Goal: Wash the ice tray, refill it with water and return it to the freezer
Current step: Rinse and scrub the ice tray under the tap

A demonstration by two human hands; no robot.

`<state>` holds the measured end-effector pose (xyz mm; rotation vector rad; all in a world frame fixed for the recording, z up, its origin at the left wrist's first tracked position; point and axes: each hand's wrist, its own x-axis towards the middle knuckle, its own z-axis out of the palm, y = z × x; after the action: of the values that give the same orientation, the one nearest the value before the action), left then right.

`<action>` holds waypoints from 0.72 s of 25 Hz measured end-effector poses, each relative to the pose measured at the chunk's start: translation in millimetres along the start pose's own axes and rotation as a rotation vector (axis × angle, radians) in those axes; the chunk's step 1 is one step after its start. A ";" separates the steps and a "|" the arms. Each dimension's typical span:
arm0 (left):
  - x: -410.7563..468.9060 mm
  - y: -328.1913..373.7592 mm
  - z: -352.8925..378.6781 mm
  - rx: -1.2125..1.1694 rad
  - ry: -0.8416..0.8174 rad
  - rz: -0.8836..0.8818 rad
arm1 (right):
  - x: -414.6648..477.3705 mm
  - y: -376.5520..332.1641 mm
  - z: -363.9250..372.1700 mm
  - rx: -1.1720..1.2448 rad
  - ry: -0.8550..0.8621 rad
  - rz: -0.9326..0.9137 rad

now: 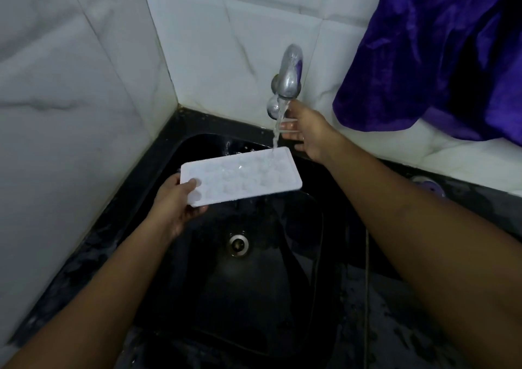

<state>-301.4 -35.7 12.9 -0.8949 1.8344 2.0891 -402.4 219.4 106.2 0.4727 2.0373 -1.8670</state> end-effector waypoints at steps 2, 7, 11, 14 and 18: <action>-6.5 5.8 -4.5 0.064 0.015 0.119 | 11.0 -3.5 8.3 0.053 0.035 -0.008; -25.6 -2.0 -7.1 0.140 -0.033 0.228 | 27.3 9.5 6.6 0.259 -0.062 0.062; -38.3 -3.9 -14.2 0.118 -0.102 0.337 | 11.2 40.8 -0.4 0.142 -0.029 0.034; -49.2 -1.2 -26.7 0.142 -0.126 0.458 | -37.1 97.7 -14.4 -0.221 -0.023 0.043; -66.5 2.1 -27.7 0.242 -0.226 0.606 | -83.9 146.5 -26.2 0.033 -0.165 0.161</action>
<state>-241.9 -47.7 51.6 -0.0301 2.3591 2.0807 -261.3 256.3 17.3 0.4599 1.8096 -1.7835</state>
